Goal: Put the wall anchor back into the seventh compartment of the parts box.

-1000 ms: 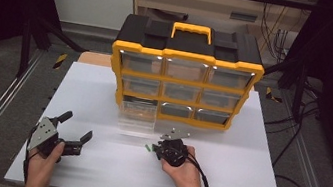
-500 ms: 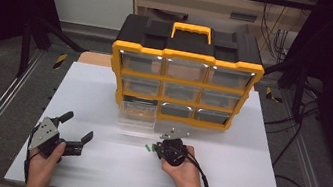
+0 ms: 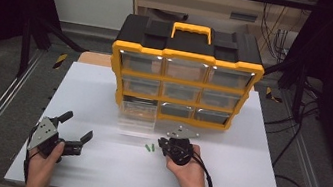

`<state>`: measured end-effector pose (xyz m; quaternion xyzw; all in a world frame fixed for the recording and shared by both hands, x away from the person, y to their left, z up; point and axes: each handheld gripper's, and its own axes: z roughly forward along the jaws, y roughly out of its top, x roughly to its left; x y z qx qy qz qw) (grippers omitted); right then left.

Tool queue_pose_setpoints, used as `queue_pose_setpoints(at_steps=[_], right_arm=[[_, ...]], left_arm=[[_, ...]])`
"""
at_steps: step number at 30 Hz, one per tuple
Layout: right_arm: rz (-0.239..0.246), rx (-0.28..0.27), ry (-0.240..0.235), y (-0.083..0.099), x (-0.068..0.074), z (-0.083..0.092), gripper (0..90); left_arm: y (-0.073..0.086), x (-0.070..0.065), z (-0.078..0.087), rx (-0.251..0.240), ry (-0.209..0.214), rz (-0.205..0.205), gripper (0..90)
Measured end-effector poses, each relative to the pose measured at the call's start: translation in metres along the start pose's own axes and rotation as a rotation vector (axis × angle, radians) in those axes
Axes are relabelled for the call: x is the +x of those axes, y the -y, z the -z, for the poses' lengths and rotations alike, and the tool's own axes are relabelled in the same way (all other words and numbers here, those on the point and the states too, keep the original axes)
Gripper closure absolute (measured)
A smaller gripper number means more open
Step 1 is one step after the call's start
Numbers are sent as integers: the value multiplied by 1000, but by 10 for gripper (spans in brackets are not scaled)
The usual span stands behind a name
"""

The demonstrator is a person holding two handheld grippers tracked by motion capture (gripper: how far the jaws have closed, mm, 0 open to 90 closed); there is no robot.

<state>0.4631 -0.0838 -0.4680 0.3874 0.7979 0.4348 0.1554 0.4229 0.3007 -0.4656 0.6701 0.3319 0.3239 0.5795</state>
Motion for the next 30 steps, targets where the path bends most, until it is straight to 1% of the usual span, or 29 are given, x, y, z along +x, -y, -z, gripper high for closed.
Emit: queue_pose_setpoints(at_steps=[2,7,10,12,18,22,24,25,28,30], right_arm=[[-15,-43,0,-3,-3,9,845],[-25,-128,1,-15,-6,26,845],[-30,-162,-7,-23,-4,30,845],[-23,-178,-10,-28,-4,32,845],[-15,-202,-21,-44,0,30,845],[-4,-220,-29,-57,5,28,845],[-1,-221,-29,-59,7,28,845],[7,-220,-29,-64,8,26,845],[15,-215,-30,-69,10,23,845],[24,-208,-34,-75,11,19,845]], left_arm=[[0,0,0,-1,1,4,8],[0,-1,0,2,1,1,8],[0,-1,0,3,1,-1,8],[0,-1,0,3,1,-1,8],[0,-1,0,2,1,-1,8],[0,-1,0,3,-1,-2,8],[0,0,0,2,-1,-2,8],[0,0,0,2,-1,-2,8],[0,0,0,2,0,-3,8],[0,-1,0,4,0,-4,8]])
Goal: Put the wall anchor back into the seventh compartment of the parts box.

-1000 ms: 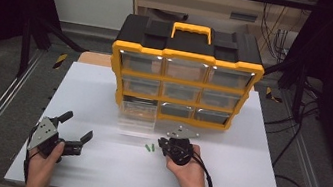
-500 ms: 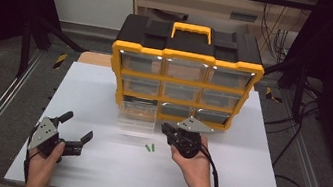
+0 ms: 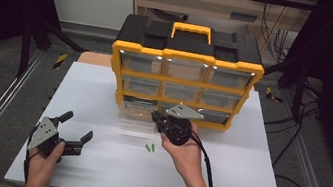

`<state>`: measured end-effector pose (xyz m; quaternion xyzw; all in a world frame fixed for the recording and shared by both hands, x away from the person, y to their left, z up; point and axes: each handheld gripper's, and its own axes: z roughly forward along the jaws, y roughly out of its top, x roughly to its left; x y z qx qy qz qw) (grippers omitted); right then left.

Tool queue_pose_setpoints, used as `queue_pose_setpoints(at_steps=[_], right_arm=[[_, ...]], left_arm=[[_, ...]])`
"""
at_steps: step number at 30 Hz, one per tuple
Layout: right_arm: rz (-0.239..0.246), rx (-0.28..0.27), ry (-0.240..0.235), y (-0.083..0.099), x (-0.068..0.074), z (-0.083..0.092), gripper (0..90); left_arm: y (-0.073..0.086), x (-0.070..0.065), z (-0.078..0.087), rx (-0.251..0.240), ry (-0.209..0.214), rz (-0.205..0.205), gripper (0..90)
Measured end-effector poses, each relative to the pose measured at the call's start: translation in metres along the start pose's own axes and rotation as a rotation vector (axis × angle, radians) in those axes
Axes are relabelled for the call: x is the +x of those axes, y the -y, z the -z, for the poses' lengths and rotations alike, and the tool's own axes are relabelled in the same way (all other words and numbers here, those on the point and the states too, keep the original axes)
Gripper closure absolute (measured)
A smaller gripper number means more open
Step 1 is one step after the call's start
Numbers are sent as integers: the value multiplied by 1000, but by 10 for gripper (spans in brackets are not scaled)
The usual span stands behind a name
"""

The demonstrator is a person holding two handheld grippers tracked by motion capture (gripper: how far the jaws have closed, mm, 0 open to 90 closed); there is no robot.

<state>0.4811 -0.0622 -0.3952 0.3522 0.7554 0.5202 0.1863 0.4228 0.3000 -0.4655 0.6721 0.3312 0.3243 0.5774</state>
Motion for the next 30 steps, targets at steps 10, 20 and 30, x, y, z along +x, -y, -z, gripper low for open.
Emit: queue_pose_setpoints(at_steps=[10,20,30], right_arm=[[18,26,20,-10,4,-21,766],[35,50,51,-13,9,-10,353],[55,113,61,-10,12,4,136]], left_arm=[[0,0,-1,4,6,2,8],[0,1,-1,4,4,3,7],[0,1,0,4,0,2,7]])
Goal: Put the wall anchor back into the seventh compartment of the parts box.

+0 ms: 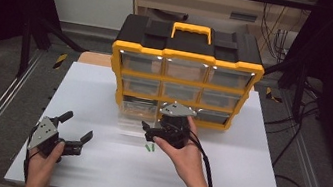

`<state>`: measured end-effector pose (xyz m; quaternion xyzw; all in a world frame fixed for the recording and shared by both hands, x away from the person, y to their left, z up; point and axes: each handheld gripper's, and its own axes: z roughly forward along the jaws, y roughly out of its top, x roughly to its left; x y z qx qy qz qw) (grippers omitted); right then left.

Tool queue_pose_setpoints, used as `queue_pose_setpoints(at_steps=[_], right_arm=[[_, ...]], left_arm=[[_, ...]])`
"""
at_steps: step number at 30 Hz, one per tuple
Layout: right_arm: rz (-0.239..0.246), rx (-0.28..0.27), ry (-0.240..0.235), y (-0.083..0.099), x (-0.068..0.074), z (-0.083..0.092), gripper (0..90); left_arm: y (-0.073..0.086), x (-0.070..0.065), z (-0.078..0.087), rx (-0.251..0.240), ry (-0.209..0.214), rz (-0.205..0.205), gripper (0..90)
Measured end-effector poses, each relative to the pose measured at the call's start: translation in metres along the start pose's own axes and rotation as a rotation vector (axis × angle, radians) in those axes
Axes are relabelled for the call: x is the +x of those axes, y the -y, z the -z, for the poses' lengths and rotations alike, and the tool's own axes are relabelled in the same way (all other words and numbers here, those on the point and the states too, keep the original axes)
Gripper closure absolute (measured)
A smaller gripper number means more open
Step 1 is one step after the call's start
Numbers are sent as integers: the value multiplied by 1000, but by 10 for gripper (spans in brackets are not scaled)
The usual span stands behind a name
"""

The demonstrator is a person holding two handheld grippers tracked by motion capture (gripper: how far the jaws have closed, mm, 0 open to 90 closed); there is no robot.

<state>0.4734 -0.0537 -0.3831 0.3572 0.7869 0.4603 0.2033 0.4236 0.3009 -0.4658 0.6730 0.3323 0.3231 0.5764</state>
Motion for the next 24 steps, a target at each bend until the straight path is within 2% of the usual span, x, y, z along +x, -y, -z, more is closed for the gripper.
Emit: queue_pose_setpoints(at_steps=[4,12,24], right_arm=[[11,31,9,4,-1,3,111],[-29,57,11,17,-6,6,100],[-46,105,3,39,-7,6,86]], left_arm=[[0,0,0,-1,-1,-1,7],[0,0,0,-3,-1,-1,7],[0,0,1,-5,0,-4,7]])
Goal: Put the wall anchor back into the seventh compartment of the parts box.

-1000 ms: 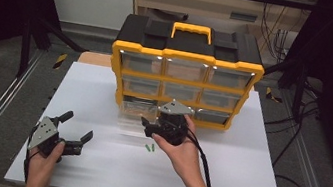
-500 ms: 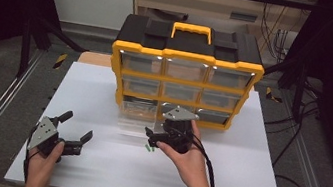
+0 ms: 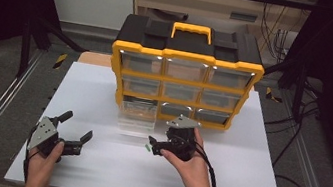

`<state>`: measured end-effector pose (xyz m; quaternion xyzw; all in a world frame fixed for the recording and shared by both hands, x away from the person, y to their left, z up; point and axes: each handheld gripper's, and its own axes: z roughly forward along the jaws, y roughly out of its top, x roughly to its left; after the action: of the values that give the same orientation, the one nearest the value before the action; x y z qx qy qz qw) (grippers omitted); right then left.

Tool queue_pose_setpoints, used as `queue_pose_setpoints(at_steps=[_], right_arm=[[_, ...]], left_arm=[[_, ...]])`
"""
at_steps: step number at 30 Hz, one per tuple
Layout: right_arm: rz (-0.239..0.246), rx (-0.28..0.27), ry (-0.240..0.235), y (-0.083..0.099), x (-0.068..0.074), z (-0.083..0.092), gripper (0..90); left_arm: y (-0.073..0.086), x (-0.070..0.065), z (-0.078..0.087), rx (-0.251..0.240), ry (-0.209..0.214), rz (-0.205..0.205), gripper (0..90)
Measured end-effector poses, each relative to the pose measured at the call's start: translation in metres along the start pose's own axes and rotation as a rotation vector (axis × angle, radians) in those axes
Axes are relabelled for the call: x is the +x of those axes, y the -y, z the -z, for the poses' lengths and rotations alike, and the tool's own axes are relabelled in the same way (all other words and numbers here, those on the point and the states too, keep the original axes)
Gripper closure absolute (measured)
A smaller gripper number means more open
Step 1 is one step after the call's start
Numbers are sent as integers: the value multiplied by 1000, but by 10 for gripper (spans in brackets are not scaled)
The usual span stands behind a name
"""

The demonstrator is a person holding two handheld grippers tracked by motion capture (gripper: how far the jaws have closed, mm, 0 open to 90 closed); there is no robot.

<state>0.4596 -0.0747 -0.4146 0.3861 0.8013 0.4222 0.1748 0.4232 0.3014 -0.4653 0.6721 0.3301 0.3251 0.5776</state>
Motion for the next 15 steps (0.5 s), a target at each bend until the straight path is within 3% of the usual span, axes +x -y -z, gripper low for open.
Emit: queue_pose_setpoints(at_steps=[15], right_arm=[[-3,65,-6,27,1,-10,90]], left_arm=[[0,-1,-1,4,0,-3,7]])
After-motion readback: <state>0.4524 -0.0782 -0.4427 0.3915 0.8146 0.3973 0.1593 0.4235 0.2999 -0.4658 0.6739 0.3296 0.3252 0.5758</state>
